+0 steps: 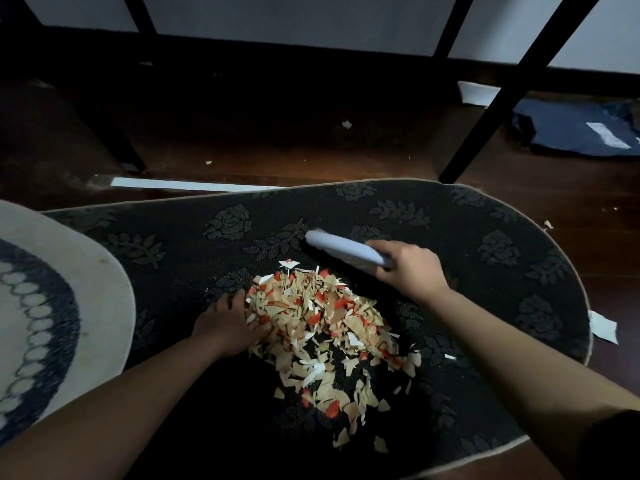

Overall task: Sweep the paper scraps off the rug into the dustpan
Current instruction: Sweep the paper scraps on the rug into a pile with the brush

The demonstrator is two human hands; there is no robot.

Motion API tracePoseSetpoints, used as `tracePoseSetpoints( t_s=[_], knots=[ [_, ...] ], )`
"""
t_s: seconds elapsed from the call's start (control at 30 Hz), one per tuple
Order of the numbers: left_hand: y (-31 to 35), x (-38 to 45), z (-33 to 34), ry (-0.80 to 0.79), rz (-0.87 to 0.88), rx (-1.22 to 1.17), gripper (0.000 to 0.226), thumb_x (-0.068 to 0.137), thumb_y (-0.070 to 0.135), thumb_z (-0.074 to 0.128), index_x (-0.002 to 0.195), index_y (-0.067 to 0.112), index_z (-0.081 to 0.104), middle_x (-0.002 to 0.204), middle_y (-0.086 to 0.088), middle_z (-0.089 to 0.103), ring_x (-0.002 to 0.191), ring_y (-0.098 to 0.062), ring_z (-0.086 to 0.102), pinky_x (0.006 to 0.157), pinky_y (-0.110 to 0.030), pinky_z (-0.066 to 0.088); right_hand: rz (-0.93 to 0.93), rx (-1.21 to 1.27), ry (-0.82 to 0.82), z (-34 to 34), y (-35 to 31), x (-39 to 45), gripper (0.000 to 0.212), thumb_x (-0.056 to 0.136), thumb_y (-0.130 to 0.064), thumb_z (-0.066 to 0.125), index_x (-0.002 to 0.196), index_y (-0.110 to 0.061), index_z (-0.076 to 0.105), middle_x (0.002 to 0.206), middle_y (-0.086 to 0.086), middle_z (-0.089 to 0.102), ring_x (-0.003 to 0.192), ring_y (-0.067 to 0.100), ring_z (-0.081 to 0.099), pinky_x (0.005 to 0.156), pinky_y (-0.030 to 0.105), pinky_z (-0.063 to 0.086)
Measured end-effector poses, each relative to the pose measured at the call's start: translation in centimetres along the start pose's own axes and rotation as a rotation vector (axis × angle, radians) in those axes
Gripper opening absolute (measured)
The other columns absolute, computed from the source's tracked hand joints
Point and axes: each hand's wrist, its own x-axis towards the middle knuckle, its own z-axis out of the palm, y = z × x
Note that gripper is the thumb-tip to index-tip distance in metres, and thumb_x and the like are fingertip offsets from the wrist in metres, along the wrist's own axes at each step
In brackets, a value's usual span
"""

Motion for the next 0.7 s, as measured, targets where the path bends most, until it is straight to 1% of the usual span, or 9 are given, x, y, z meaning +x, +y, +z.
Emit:
tracePoseSetpoints(
  t_s=[0.1, 0.17, 0.27, 0.33, 0.43, 0.5, 0.57, 0.63, 0.7],
  knots=[
    [0.0, 0.1, 0.0, -0.005, -0.012, 0.009, 0.095, 0.085, 0.071, 0.041, 0.154, 0.022, -0.002, 0.161, -0.011, 0.006, 0.145, -0.035, 0.017, 0.117, -0.043, 0.024, -0.109, -0.005, -0.024, -0.1, -0.5, -0.3, 0.046, 0.085, -0.029, 0.06, 0.128, -0.043, 0.052, 0.112, -0.01, 0.066, 0.092, 0.015, 0.064, 0.065, 0.029, 0.05],
    [0.2, 0.1, -0.1, -0.003, -0.02, 0.005, 0.095, 0.085, 0.071, 0.041, 0.154, 0.022, -0.003, 0.161, -0.011, 0.005, 0.146, -0.034, 0.016, 0.116, -0.043, 0.024, -0.179, -0.034, -0.043, -0.4, -1.0, -0.5, 0.049, 0.085, -0.029, 0.06, 0.131, -0.041, 0.05, 0.115, -0.01, 0.065, 0.094, 0.016, 0.065, 0.068, 0.03, 0.053],
    [0.2, 0.0, 0.0, -0.009, -0.01, -0.002, 0.094, 0.086, 0.071, 0.039, 0.154, 0.022, -0.004, 0.161, -0.01, 0.005, 0.146, -0.034, 0.015, 0.117, -0.042, 0.023, -0.204, 0.001, 0.016, -1.6, -0.9, -1.3, 0.051, 0.082, -0.026, 0.062, 0.13, -0.041, 0.051, 0.114, -0.011, 0.066, 0.091, 0.015, 0.066, 0.066, 0.033, 0.055],
    [0.0, -0.1, -0.1, -0.009, -0.01, -0.009, 0.095, 0.086, 0.072, 0.039, 0.154, 0.022, -0.004, 0.161, -0.011, 0.004, 0.147, -0.034, 0.013, 0.117, -0.042, 0.021, -0.177, 0.005, 0.08, -2.6, -0.2, -1.9, 0.051, 0.081, -0.025, 0.064, 0.127, -0.042, 0.054, 0.113, -0.014, 0.067, 0.089, 0.014, 0.067, 0.062, 0.031, 0.055],
    [-0.1, -0.1, -0.2, -0.01, -0.018, -0.011, 0.098, 0.084, 0.074, 0.04, 0.154, 0.021, -0.004, 0.161, -0.011, 0.004, 0.147, -0.034, 0.013, 0.118, -0.042, 0.022, -0.052, -0.006, 0.132, -3.8, 1.9, -2.1, 0.049, 0.082, -0.025, 0.065, 0.127, -0.041, 0.055, 0.115, -0.013, 0.066, 0.093, 0.016, 0.066, 0.066, 0.029, 0.051],
    [0.0, 0.0, -0.2, -0.012, -0.015, -0.008, 0.098, 0.084, 0.073, 0.041, 0.154, 0.021, -0.004, 0.161, -0.011, 0.004, 0.147, -0.033, 0.014, 0.117, -0.042, 0.022, 0.067, -0.021, 0.117, -3.9, 3.3, -1.8, 0.048, 0.082, -0.028, 0.063, 0.127, -0.043, 0.054, 0.117, -0.011, 0.065, 0.098, 0.019, 0.065, 0.069, 0.03, 0.048],
    [-0.1, 0.1, -0.3, -0.021, -0.02, -0.01, 0.098, 0.084, 0.073, 0.042, 0.154, 0.022, -0.005, 0.161, -0.01, 0.004, 0.147, -0.033, 0.013, 0.117, -0.042, 0.022, 0.141, -0.039, 0.091, -3.4, 4.0, -1.4, 0.048, 0.083, -0.028, 0.061, 0.127, -0.043, 0.053, 0.117, -0.008, 0.066, 0.098, 0.021, 0.064, 0.068, 0.03, 0.044],
    [-0.3, 0.2, -0.2, -0.019, -0.024, -0.014, 0.098, 0.084, 0.072, 0.042, 0.154, 0.022, -0.004, 0.161, -0.01, 0.003, 0.147, -0.033, 0.013, 0.117, -0.042, 0.022, 0.172, -0.036, 0.064, -2.6, 4.0, -1.0, 0.048, 0.083, -0.029, 0.06, 0.128, -0.042, 0.052, 0.115, -0.005, 0.066, 0.096, 0.022, 0.063, 0.066, 0.029, 0.041],
    [-0.5, 0.3, -0.2, -0.014, -0.019, -0.017, 0.097, 0.084, 0.072, 0.042, 0.154, 0.023, -0.004, 0.161, -0.01, 0.003, 0.147, -0.033, 0.014, 0.117, -0.043, 0.023, 0.151, -0.011, 0.049, -1.7, 2.9, -0.3, 0.047, 0.084, -0.03, 0.06, 0.127, -0.044, 0.052, 0.112, -0.007, 0.067, 0.093, 0.02, 0.064, 0.063, 0.027, 0.04]
  ],
)
